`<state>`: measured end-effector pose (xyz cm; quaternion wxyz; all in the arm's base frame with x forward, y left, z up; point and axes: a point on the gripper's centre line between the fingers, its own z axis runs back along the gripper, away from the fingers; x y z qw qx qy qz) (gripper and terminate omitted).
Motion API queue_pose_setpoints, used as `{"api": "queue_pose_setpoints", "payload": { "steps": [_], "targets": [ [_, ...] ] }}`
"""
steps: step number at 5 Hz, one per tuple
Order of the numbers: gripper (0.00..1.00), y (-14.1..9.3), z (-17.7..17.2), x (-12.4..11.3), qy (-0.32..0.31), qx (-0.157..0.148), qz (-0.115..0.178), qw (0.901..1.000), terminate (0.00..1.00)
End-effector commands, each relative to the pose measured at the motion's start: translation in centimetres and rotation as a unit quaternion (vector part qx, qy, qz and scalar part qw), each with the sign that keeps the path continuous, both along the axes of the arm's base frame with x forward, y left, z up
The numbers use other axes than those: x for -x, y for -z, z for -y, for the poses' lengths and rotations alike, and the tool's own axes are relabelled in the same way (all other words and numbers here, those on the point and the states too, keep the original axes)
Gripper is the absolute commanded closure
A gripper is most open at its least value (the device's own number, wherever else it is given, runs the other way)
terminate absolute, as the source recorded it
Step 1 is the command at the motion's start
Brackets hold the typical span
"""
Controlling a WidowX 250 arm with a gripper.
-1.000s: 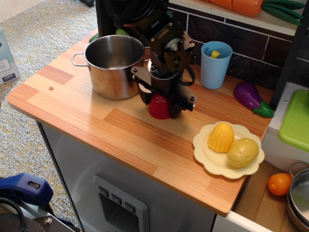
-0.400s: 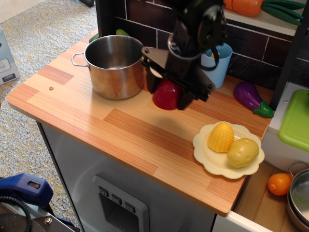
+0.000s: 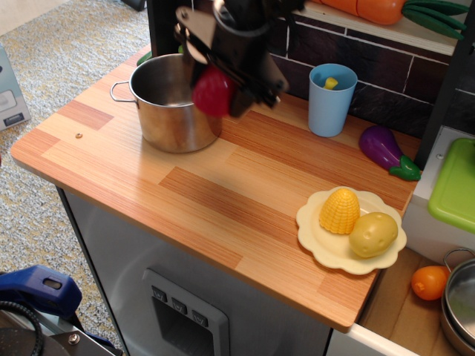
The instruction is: Put sweet potato in pot
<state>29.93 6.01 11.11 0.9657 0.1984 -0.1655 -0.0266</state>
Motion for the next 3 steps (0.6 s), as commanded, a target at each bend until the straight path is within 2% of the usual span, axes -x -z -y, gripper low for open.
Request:
{"api": "queue_pose_setpoints", "payload": {
  "steps": [1,2,3],
  "targets": [
    [0.00,-2.5,-4.1,-1.7,0.049,-0.007,0.036,0.9981,0.00],
    [0.00,-2.2,-5.5,-1.9,0.075,0.013,0.068,0.9948,0.00],
    [0.00,-2.2,-5.5,-1.9,0.075,0.013,0.068,0.9948,1.00]
  ]
}}
